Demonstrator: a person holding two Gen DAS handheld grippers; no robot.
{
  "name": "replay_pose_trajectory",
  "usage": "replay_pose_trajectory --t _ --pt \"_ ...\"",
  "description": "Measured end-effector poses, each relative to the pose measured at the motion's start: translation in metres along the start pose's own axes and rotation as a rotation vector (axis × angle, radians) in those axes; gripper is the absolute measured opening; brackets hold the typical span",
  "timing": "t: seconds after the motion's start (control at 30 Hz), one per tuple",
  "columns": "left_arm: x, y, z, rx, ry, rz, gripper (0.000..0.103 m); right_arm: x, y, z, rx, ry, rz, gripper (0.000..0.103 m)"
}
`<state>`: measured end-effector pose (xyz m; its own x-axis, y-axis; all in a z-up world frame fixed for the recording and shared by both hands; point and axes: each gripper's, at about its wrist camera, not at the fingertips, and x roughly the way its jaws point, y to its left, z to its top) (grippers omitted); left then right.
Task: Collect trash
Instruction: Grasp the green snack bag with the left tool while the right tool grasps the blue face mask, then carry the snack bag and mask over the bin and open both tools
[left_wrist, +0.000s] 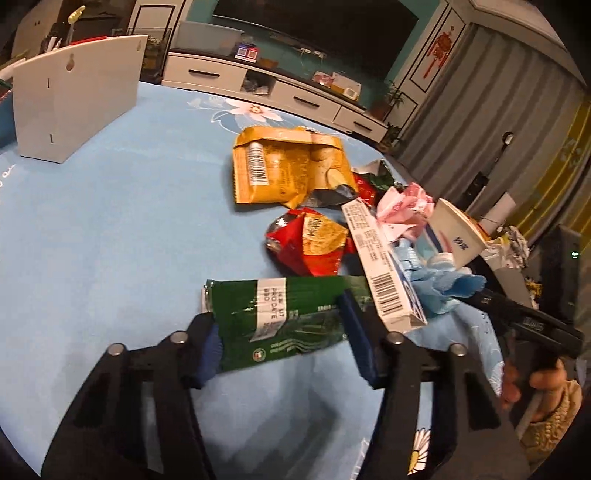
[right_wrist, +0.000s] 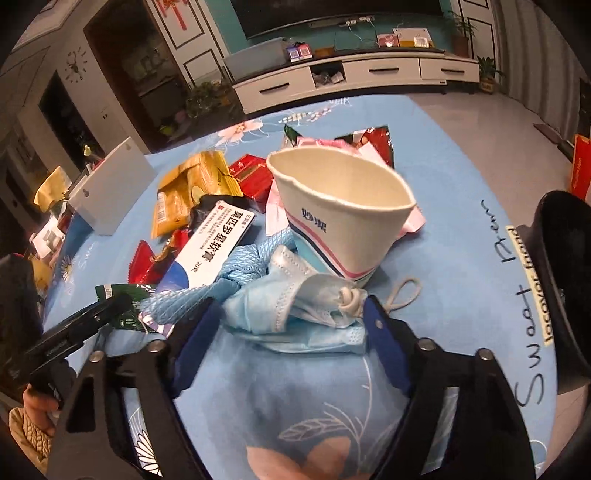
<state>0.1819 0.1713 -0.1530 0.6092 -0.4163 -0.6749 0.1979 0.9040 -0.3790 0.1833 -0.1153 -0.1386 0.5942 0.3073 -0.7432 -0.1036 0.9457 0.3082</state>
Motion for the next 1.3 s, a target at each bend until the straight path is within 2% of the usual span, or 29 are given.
replay_pose_trajectory --t 0.03,0.07,0.1,0.13,0.17,0.2,0.3,0.53,0.83,1.3 --pt "0.001 0.000 0.000 0.000 0.004 -0.004 0.031 0.002 0.000 -0.001 -0.001 0.003 -0.007 0.069" --pt "0.002 0.000 -0.002 -0.002 0.010 -0.005 0.014 0.003 -0.001 -0.002 -0.001 0.008 -0.007 0.061" --pt "0.004 -0.001 -0.003 -0.003 0.020 -0.011 0.011 0.003 -0.001 -0.003 -0.002 0.011 -0.003 0.048" --pt "0.002 -0.002 -0.005 -0.003 0.021 -0.012 0.011 0.004 -0.001 -0.004 -0.006 0.018 -0.003 0.043" --pt "0.001 -0.003 -0.007 -0.003 0.020 -0.013 0.009 0.003 -0.001 -0.004 -0.011 0.022 -0.007 0.034" --pt "-0.001 -0.005 -0.009 -0.004 0.017 -0.016 0.009 0.003 -0.001 -0.005 -0.013 0.023 -0.006 0.021" --pt "-0.010 -0.009 -0.013 -0.014 0.004 -0.020 0.006 0.001 -0.002 -0.008 -0.016 0.030 0.005 0.013" --pt "-0.050 -0.022 -0.025 -0.041 -0.053 -0.023 0.004 -0.030 0.003 -0.018 -0.036 0.002 0.042 0.009" --pt "-0.106 -0.053 -0.028 0.014 -0.151 -0.030 0.003 -0.097 -0.003 -0.030 -0.040 -0.082 0.076 0.008" --pt "-0.142 -0.109 -0.029 0.094 -0.205 -0.059 0.002 -0.159 -0.032 -0.042 0.014 -0.184 0.073 0.008"
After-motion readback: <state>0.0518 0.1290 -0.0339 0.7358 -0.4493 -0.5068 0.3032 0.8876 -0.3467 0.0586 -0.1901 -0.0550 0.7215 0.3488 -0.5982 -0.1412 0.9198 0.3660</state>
